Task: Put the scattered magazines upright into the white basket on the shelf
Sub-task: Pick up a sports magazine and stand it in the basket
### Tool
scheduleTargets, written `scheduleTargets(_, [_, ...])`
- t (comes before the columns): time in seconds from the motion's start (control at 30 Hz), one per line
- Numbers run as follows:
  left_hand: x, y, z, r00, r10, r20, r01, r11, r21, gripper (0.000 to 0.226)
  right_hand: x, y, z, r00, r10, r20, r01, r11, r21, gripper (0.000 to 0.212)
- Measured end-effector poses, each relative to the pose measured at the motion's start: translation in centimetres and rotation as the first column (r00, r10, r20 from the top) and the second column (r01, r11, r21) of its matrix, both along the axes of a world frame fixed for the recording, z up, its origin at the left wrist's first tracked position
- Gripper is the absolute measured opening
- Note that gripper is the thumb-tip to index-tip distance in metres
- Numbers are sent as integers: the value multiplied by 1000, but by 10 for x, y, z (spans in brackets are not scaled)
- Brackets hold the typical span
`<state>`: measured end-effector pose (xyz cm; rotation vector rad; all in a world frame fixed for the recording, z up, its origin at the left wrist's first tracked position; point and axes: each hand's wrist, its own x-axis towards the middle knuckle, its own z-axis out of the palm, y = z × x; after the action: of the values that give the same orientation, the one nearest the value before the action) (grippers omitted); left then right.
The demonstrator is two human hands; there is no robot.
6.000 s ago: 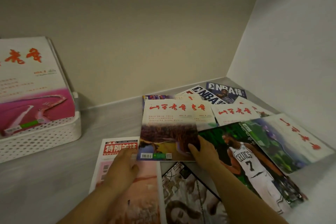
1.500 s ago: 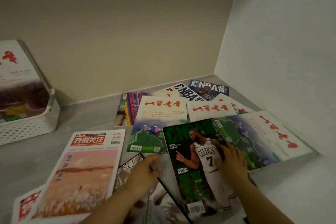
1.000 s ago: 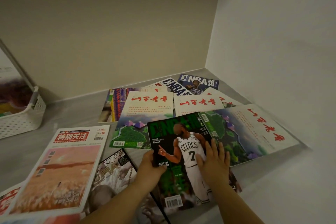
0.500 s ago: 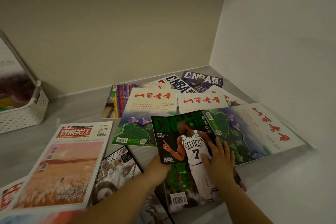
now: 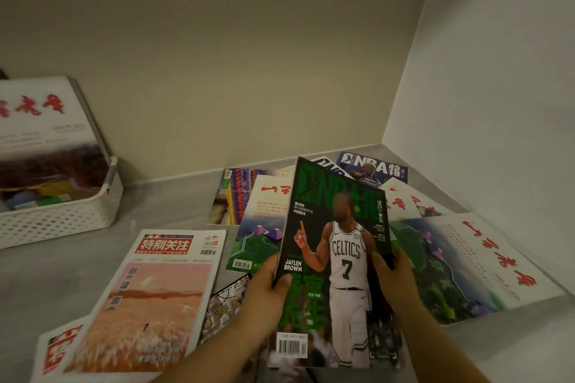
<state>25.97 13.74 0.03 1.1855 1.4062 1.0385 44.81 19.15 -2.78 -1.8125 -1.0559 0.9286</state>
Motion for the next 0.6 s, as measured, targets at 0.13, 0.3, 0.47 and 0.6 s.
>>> scheduleTargets(0.13, [-49,1,11,998,52,-40,-48,994,98,31,-37,9,23,990,46,-136,-48,999,-15,30])
scheduleTargets(0.3, [-131,-5,20,967,170,-189,-135,973,186,30,-127,5,51,969,109,-221,-75,985,155,15])
scheduleTargets(0.47, [-219,-9,33,875,414,-251,-317,882,348,37,-252,-1,80,978,169,-124,-115,927,357,16])
scheduleTargets(0.6, [-302,-7,49,859,495,-132,-420,828,372,36,-327,1,94,952,305,-32,-270,881,389,15])
